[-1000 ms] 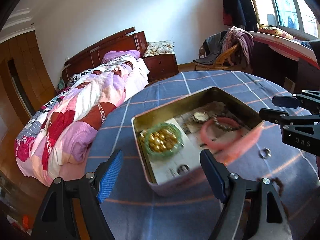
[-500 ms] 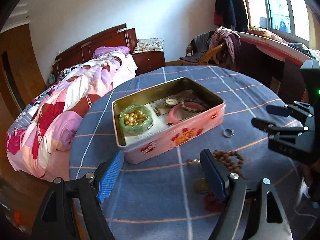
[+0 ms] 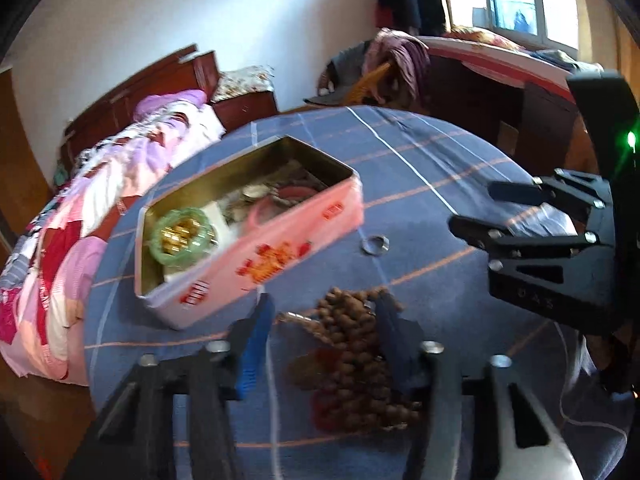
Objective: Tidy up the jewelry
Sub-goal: 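Grasp the long brown wooden bead strand with the left tool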
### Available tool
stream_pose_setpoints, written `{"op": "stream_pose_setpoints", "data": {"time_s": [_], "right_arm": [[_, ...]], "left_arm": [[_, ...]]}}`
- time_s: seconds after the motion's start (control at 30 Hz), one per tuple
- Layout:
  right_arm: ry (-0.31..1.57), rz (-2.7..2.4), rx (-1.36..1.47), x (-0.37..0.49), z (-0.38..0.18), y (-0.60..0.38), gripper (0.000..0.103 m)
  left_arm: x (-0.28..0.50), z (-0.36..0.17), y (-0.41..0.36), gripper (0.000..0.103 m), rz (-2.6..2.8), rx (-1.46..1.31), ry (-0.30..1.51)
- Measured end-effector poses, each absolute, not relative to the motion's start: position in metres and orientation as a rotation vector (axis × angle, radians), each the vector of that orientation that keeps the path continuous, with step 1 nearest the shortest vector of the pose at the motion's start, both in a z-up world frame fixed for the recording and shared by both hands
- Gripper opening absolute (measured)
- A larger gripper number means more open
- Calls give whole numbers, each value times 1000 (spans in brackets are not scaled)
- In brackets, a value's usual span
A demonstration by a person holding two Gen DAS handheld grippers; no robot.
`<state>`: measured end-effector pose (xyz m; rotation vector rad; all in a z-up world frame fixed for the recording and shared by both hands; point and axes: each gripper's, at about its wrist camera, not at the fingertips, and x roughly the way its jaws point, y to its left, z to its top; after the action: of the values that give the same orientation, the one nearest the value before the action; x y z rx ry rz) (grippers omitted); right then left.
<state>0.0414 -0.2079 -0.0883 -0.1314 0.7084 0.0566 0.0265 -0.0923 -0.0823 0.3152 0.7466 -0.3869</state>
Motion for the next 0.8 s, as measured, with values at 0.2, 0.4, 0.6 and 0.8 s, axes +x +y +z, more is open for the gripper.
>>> {"op": "stream_pose_setpoints", "data": {"time_s": [0.2, 0.4, 0.6, 0.8], "right_arm": [[694, 69, -126, 38, -86, -206, 58], [693, 82, -117, 37, -83, -201, 58], [688, 114, -144, 33, -80, -187, 60], [708, 80, -130, 34, -84, -197, 61]], "left_arm": [[24, -80, -90, 0, -475, 278, 755], [27, -58, -56, 0, -426, 200, 714], [28, -50, -40, 4, -363, 168, 711], [22, -57, -58, 76, -372, 195, 700]]}}
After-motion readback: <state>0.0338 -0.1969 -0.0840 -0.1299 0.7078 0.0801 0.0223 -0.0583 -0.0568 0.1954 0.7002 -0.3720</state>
